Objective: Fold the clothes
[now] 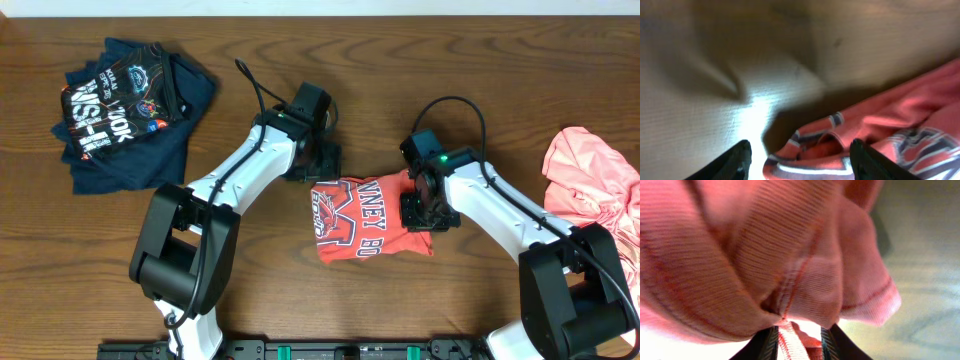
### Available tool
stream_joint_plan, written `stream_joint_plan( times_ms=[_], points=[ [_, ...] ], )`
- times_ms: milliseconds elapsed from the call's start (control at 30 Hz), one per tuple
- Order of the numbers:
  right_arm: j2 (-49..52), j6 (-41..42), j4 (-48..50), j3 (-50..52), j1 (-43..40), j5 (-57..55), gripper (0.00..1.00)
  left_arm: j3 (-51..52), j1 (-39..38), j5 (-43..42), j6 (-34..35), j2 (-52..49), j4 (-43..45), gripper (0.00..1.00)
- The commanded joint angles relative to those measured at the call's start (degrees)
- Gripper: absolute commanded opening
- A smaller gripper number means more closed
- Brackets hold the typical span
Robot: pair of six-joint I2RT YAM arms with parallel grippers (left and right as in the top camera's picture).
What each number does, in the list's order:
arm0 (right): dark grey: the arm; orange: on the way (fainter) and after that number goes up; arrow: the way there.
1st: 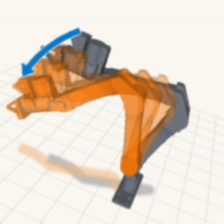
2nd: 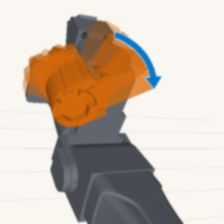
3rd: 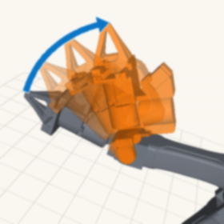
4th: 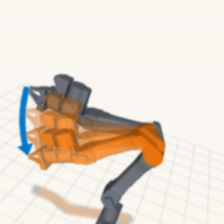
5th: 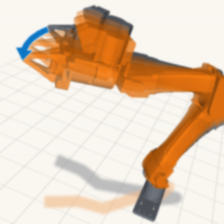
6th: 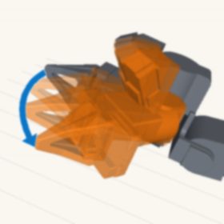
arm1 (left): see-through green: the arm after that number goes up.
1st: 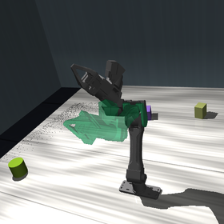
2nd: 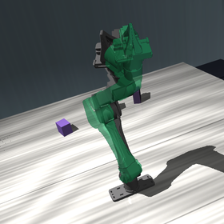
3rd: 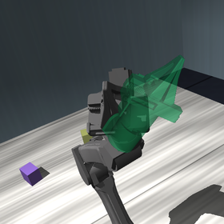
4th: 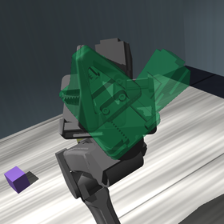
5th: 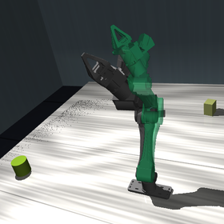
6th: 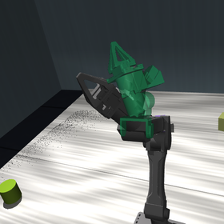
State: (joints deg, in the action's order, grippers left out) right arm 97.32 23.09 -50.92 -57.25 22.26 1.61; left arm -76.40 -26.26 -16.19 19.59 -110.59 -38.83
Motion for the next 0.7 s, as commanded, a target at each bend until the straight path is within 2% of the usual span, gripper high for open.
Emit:
stream_joint_plan(
  times_ms=[0, 300, 400, 567, 600, 633, 667],
  points=[
    [-1.0, 0.6, 3.2, 0.8, 0.0, -6.8, 0.32, 1.8, 0.0, -0.1, -0.9, -1.8, -3.9, 0.64],
    [-1.0, -10.6, 22.9, 0.3, -3.0, -8.7, 0.43, 2.3, 0.0, -2.0, -0.9, -1.8, -18.4, 0.64],
    [-1.2, -11.0, 21.8, -1.7, -3.1, -8.6, 0.44, 2.3, 0.1, -4.9, -0.9, -1.6, -21.6, 0.56],
    [-3.4, -11.0, 12.0, -6.6, -3.2, -8.7, 0.46, 0.2, 2.2, -4.2, -0.9, 2.6, -21.0, 0.56],
    [-4.1, -11.0, 10.0, -7.5, -3.3, -8.7, 0.47, -0.6, 3.0, -3.9, -0.9, 3.7, -19.7, 0.58],
    [-4.8, -11.0, 8.0, -8.5, -3.3, -8.7, 0.48, -1.4, 3.6, -4.0, -0.9, 4.7, -17.8, 0.66],
    [-6.4, -10.9, 4.9, -10.0, -3.2, -8.6, 0.52, -2.1, 4.7, -4.3, -1.6, 6.4, -13.6, 0.88]
  ],
)
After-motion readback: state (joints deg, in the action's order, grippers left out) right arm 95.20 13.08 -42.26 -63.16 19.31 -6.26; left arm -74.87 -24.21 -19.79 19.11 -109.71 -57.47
